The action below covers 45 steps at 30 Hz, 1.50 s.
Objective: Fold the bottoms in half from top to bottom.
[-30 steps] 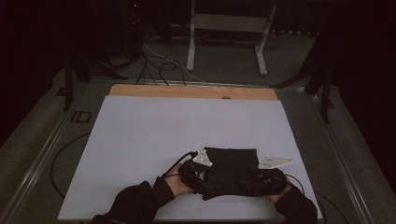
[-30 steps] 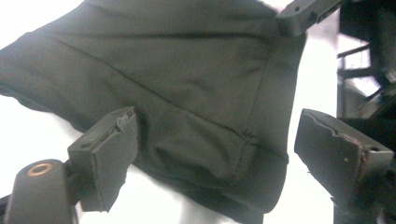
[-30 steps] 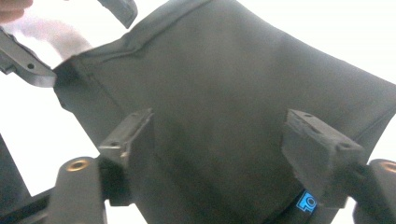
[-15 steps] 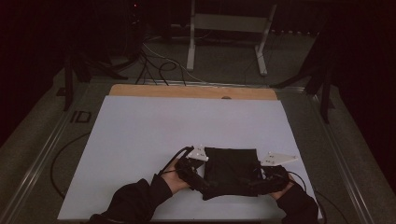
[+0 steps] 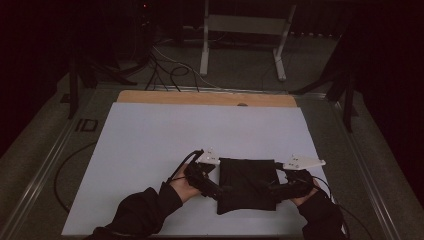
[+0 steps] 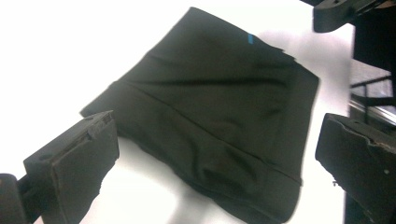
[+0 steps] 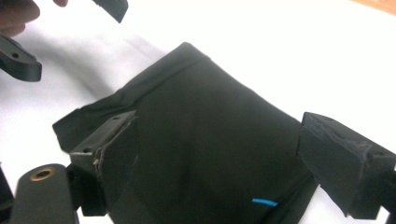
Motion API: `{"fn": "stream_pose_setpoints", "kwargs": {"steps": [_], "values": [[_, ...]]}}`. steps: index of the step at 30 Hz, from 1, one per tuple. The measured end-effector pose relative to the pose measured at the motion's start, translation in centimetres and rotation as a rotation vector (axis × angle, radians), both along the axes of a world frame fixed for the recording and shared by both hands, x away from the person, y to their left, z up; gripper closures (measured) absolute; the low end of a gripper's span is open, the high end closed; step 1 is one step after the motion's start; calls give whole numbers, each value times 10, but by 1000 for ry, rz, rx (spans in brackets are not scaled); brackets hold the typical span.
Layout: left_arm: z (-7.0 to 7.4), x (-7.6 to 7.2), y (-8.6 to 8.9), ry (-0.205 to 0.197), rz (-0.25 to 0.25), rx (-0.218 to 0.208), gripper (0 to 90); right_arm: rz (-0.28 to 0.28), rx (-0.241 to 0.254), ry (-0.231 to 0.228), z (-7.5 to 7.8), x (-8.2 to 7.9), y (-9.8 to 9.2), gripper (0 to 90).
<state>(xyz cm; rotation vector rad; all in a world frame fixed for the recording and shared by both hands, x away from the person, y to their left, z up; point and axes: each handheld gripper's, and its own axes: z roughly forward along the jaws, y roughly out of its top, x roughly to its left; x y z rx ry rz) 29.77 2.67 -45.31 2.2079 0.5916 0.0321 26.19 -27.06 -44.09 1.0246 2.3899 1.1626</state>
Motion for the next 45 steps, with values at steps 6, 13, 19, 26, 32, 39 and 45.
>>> {"fn": "stream_pose_setpoints", "kwargs": {"steps": [6,13,19,26,32,39,45], "values": [[3,10,3,-6,81,-5,1,-47,-6,-26,7,8,-1,138],[2,18,1,-12,137,-12,1,-109,-24,-31,5,17,0,138],[-3,25,-3,-3,164,-9,1,-138,-34,-19,-7,25,-2,138],[-14,31,-8,16,180,5,1,-160,-17,9,-20,31,-10,138],[-26,34,-11,50,188,6,1,-188,-6,39,-29,37,-16,138],[-38,37,-14,66,193,25,1,-179,-16,83,-42,41,-17,136],[-48,39,-17,101,188,-2,1,-197,-21,101,-48,43,-16,133]]}}
